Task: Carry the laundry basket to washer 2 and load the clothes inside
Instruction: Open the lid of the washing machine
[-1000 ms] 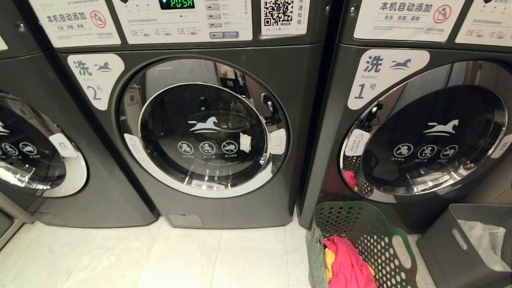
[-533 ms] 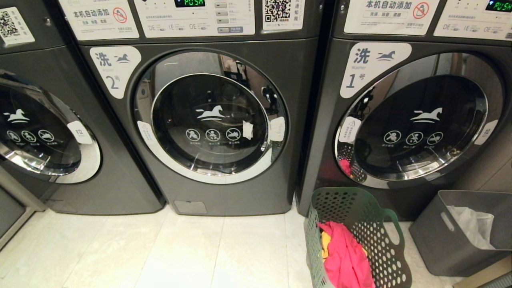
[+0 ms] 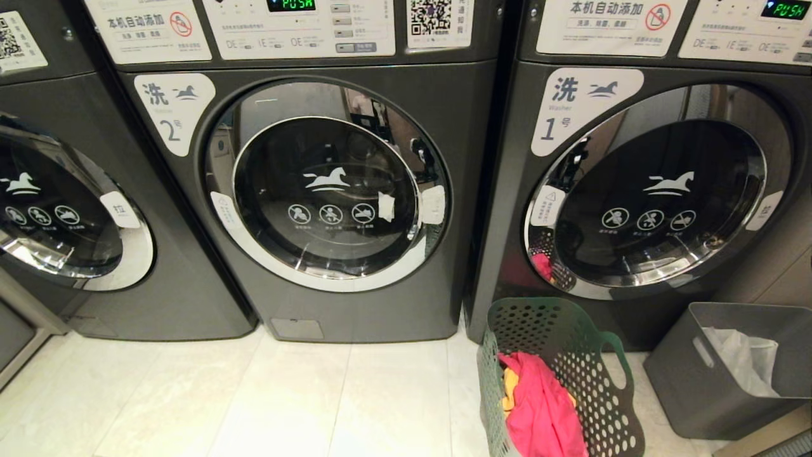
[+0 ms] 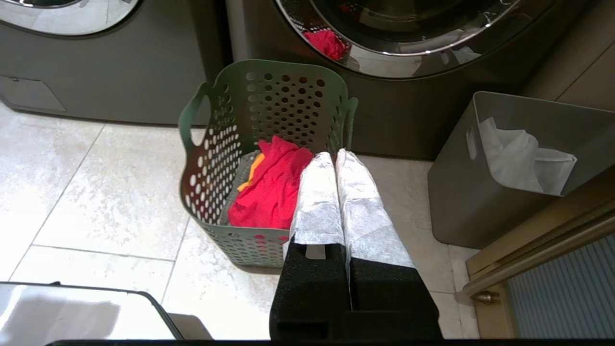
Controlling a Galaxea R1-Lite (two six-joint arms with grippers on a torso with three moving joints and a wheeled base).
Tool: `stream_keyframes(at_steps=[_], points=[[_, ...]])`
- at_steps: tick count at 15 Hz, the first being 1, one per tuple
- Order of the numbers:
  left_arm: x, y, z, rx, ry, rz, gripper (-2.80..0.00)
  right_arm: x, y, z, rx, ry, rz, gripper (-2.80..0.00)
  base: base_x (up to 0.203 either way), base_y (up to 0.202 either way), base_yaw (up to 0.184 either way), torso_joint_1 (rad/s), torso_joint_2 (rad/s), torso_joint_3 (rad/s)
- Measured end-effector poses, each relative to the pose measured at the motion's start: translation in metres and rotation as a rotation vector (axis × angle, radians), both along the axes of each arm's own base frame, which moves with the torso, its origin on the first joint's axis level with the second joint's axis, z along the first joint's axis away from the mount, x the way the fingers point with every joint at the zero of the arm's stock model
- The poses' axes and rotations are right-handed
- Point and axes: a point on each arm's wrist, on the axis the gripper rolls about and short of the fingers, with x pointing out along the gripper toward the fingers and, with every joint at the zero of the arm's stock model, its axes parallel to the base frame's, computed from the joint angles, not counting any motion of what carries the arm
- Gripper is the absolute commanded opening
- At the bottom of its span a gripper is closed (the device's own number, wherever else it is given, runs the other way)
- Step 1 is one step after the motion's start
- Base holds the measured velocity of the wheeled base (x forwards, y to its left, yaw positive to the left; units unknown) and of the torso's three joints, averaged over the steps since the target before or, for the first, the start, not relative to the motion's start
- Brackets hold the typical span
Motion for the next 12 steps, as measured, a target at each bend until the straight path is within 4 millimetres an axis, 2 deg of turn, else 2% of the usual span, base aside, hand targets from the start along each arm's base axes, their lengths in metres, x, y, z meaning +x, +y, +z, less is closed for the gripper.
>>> stream_keyframes(at_steps=[12], points=[[0.0000, 0.0000, 0.0000, 0.000, 0.000, 0.000, -2.80, 0.0000, 0.0000, 0.0000, 0.003, 0.000, -0.001, -2.80, 0.000, -0.195, 0.001, 0.003, 0.00, 0.004]])
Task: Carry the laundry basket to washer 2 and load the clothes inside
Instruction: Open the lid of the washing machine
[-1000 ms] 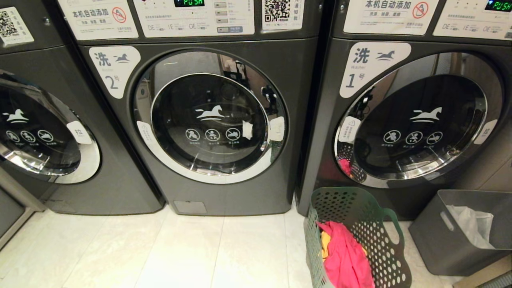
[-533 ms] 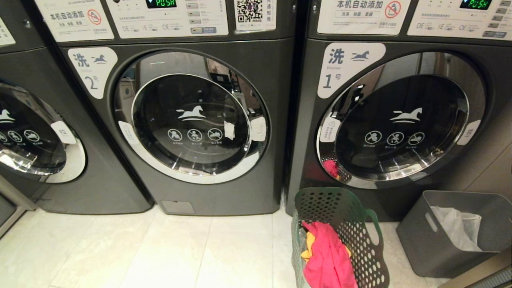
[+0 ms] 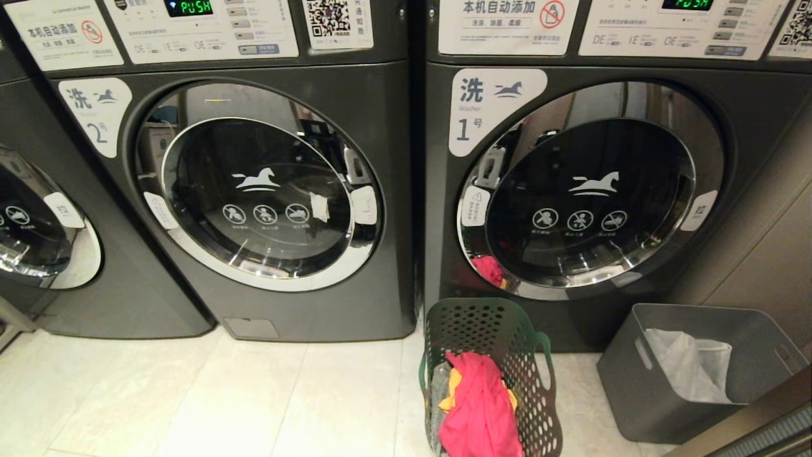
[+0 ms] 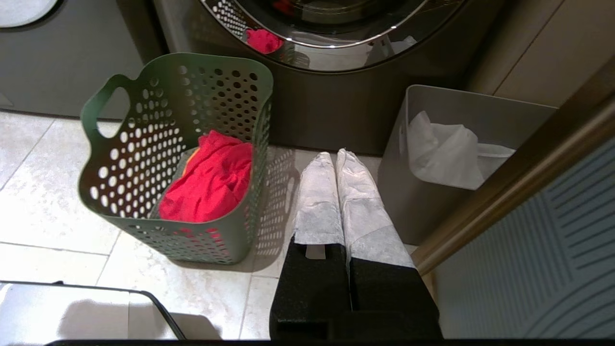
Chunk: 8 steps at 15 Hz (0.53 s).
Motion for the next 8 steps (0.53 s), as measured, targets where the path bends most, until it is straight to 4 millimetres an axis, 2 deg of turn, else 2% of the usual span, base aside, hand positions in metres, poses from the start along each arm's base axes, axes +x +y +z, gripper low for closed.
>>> stream_keyframes(at_steps=[5, 8], points=[[0.0000, 0.0000, -0.0001, 0.000, 0.001, 0.000, -2.80, 0.0000, 0.0000, 0.0000, 0.001, 0.000, 0.000, -2.80, 0.000, -0.181, 0.002, 0.005, 0.01, 0.002], [0.0000, 0.0000, 0.0000, -0.001, 0.000, 0.000, -2.80, 0.0000, 0.0000, 0.0000, 0.000, 0.000, 0.000, -2.80, 0.000, -0.029, 0.001, 0.001, 0.00, 0.001]])
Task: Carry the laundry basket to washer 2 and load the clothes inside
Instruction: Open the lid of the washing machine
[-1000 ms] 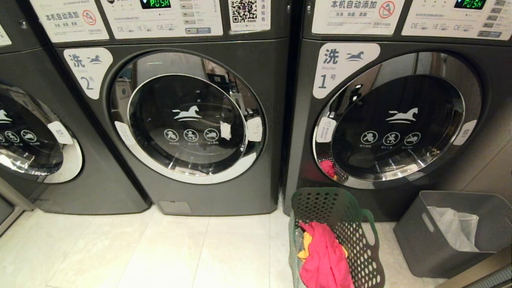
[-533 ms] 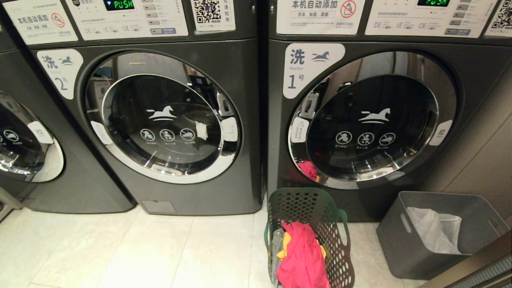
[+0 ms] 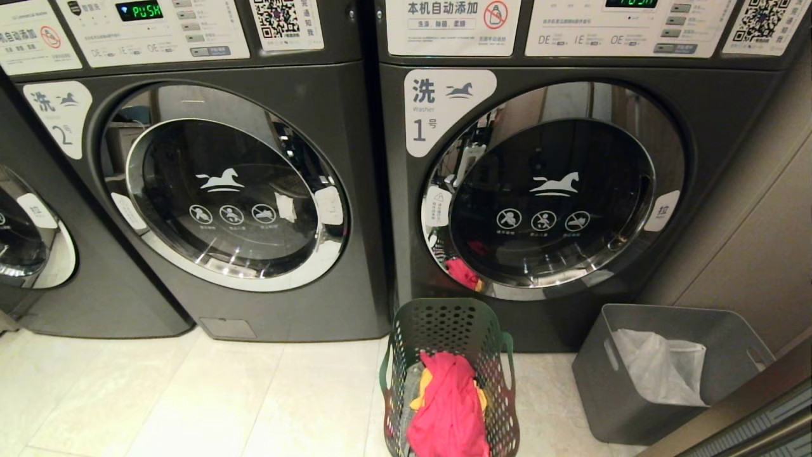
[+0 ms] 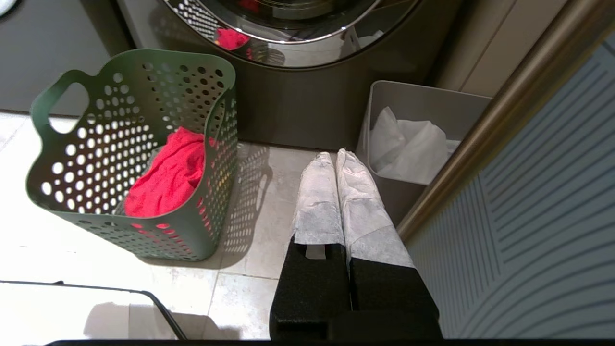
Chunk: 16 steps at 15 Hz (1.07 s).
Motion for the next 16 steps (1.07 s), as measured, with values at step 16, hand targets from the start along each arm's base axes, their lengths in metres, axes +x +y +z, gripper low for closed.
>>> stream_keyframes(at_steps=[16], points=[[0.0000, 0.0000, 0.0000, 0.000, 0.000, 0.000, -2.80, 0.0000, 0.0000, 0.0000, 0.000, 0.000, 0.001, -2.80, 0.001, 0.002, -0.066, 0.001, 0.00, 0.001]])
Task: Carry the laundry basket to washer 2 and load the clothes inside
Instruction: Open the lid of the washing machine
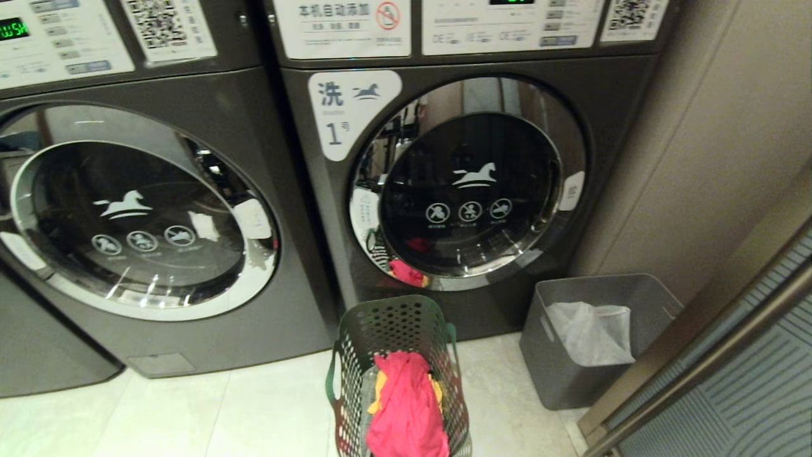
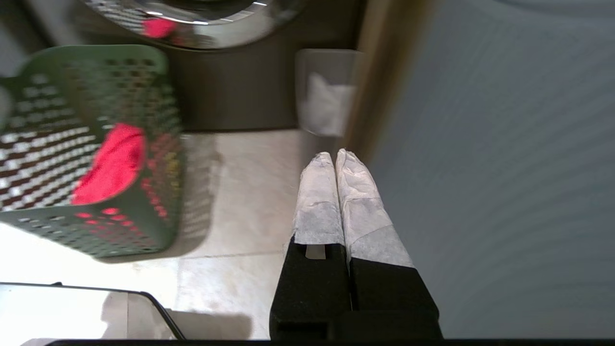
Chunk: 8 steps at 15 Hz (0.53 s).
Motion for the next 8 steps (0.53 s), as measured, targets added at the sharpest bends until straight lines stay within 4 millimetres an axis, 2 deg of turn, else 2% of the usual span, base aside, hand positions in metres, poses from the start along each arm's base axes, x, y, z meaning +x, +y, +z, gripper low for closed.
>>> stream_keyframes(at_steps=[3, 8], points=[[0.0000, 0.0000, 0.0000, 0.000, 0.000, 0.000, -2.80, 0.0000, 0.0000, 0.0000, 0.000, 0.000, 0.000, -2.80, 0.000, 0.005, -0.145, 0.003, 0.00, 0.002], [0.0000, 0.0000, 0.0000, 0.000, 0.000, 0.000, -2.80, 0.0000, 0.0000, 0.0000, 0.000, 0.000, 0.000, -2.80, 0.000, 0.000, 0.000, 0.000, 0.00, 0.000]])
